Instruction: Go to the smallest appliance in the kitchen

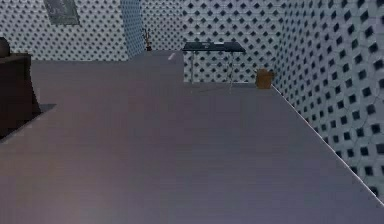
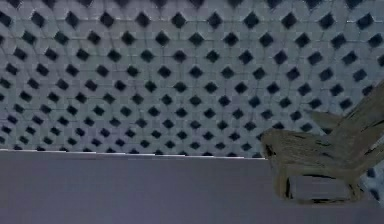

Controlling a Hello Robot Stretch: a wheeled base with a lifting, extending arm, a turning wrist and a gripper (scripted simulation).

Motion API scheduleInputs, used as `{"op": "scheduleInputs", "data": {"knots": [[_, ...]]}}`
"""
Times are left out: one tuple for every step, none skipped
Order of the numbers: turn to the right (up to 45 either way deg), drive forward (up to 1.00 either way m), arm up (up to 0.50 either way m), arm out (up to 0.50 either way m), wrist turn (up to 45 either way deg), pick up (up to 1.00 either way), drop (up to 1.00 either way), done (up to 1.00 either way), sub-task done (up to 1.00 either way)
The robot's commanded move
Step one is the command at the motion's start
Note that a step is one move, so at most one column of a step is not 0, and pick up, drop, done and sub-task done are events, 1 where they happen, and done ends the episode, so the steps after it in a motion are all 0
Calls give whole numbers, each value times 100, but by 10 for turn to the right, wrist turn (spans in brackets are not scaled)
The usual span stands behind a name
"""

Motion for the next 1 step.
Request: {"op": "scheduleInputs", "data": {"knots": [[-450, 0, 0, 0, 0, 0, 0, 0, 0]]}}
